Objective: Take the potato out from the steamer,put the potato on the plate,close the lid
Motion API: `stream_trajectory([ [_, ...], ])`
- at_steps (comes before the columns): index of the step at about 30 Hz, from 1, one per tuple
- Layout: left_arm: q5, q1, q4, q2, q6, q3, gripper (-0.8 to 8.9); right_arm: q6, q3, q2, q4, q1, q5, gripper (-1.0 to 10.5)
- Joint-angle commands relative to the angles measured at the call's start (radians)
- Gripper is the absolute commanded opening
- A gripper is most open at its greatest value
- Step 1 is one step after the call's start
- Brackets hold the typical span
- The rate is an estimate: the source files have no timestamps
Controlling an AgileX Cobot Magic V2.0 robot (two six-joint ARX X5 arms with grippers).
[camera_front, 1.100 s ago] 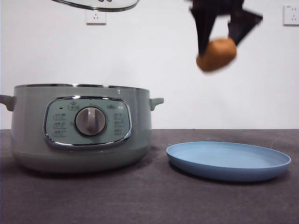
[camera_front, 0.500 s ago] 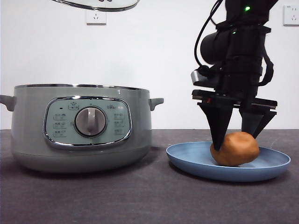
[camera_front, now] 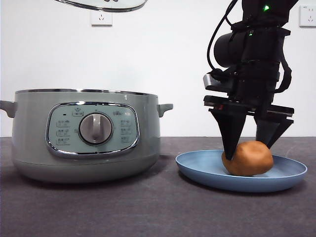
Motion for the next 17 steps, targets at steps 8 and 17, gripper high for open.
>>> stream_trajectory([
  [8, 0.002, -0.001, 0.039, -0.010, 0.014, 0.011, -0.08, 0.008, -0.007, -0.151, -0.005, 0.002, 0.002, 5.0],
  [17, 0.055, 0.000, 0.039, -0.010, 0.020, 0.001, -0.08, 0.026, -0.007, -0.513, -0.008, 0.001, 0.005, 5.0],
])
